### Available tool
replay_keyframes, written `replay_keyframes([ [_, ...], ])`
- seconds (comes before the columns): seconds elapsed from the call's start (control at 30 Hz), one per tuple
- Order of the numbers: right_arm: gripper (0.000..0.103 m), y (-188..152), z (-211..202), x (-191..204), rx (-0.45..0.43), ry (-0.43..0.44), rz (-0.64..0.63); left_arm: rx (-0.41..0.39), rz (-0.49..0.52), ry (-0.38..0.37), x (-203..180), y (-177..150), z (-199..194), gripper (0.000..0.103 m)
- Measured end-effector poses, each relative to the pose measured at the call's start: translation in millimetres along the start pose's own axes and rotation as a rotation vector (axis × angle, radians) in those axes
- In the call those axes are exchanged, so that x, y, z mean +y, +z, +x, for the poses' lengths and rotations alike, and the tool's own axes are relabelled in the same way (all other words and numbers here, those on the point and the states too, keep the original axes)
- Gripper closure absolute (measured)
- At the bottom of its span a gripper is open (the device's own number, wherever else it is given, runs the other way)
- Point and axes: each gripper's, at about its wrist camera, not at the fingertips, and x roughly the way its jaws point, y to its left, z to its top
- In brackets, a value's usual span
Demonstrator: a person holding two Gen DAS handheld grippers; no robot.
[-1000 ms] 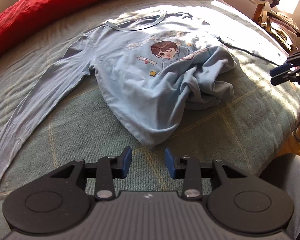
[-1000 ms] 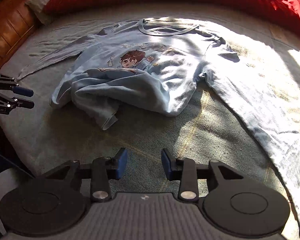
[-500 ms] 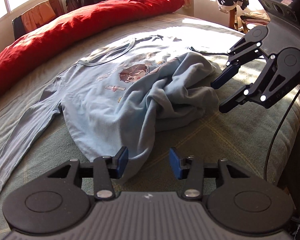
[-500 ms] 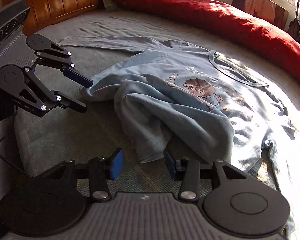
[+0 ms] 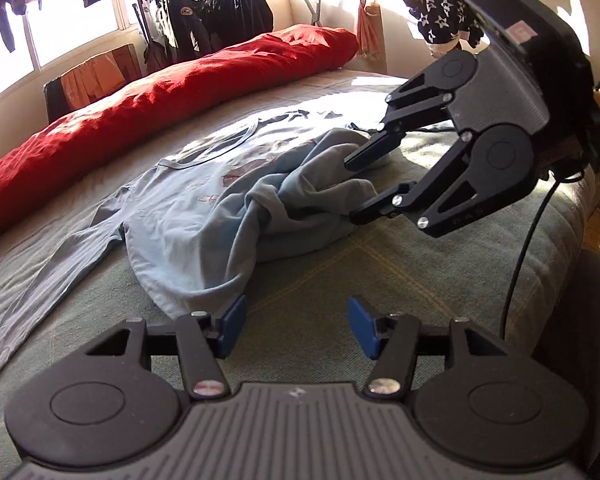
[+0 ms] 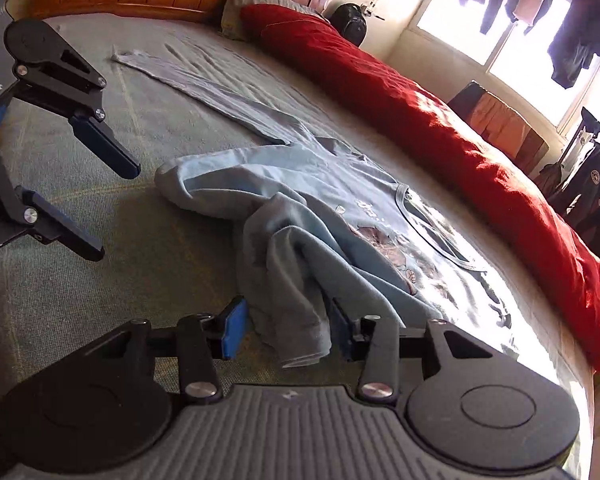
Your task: Fold clothes
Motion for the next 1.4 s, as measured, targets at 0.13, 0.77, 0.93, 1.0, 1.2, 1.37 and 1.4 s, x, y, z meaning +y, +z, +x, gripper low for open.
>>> replay_keyframes([
  [0.13, 0.088, 0, 19, -1, 0.060, -0.007, 0.008, -0.017, -0.026, 0.034, -3, 1, -10, 0.041],
  [0.77, 0.097, 33, -93, -13, -0.065, 0.253, 0.297, -0.080, -0.013, 0.011, -21, 2, -32, 0.038],
  [0.93, 0.077, 31, -101, -15, -0.054, 0.215, 0.339, -0.082, -0.001, 0.012, -24, 1, -35, 0.035],
  [1.0, 0.075, 22, -103, -16, -0.044, 0.192, 0.349, -0.078, 0.005, 0.009, -26, 0, -33, 0.035],
  [1.2, 0.056, -21, -98, -12, 0.022, 0.147, 0.420, -0.079, 0.055, -0.016, -41, 0, -29, 0.035],
  [1.37, 0.051, -65, -83, 5, 0.092, 0.106, 0.473, -0.095, 0.093, -0.063, -56, 8, -22, 0.031],
  [1.4, 0.051, -73, -79, 10, 0.106, 0.082, 0.483, -0.096, 0.101, -0.070, -60, 12, -19, 0.031],
])
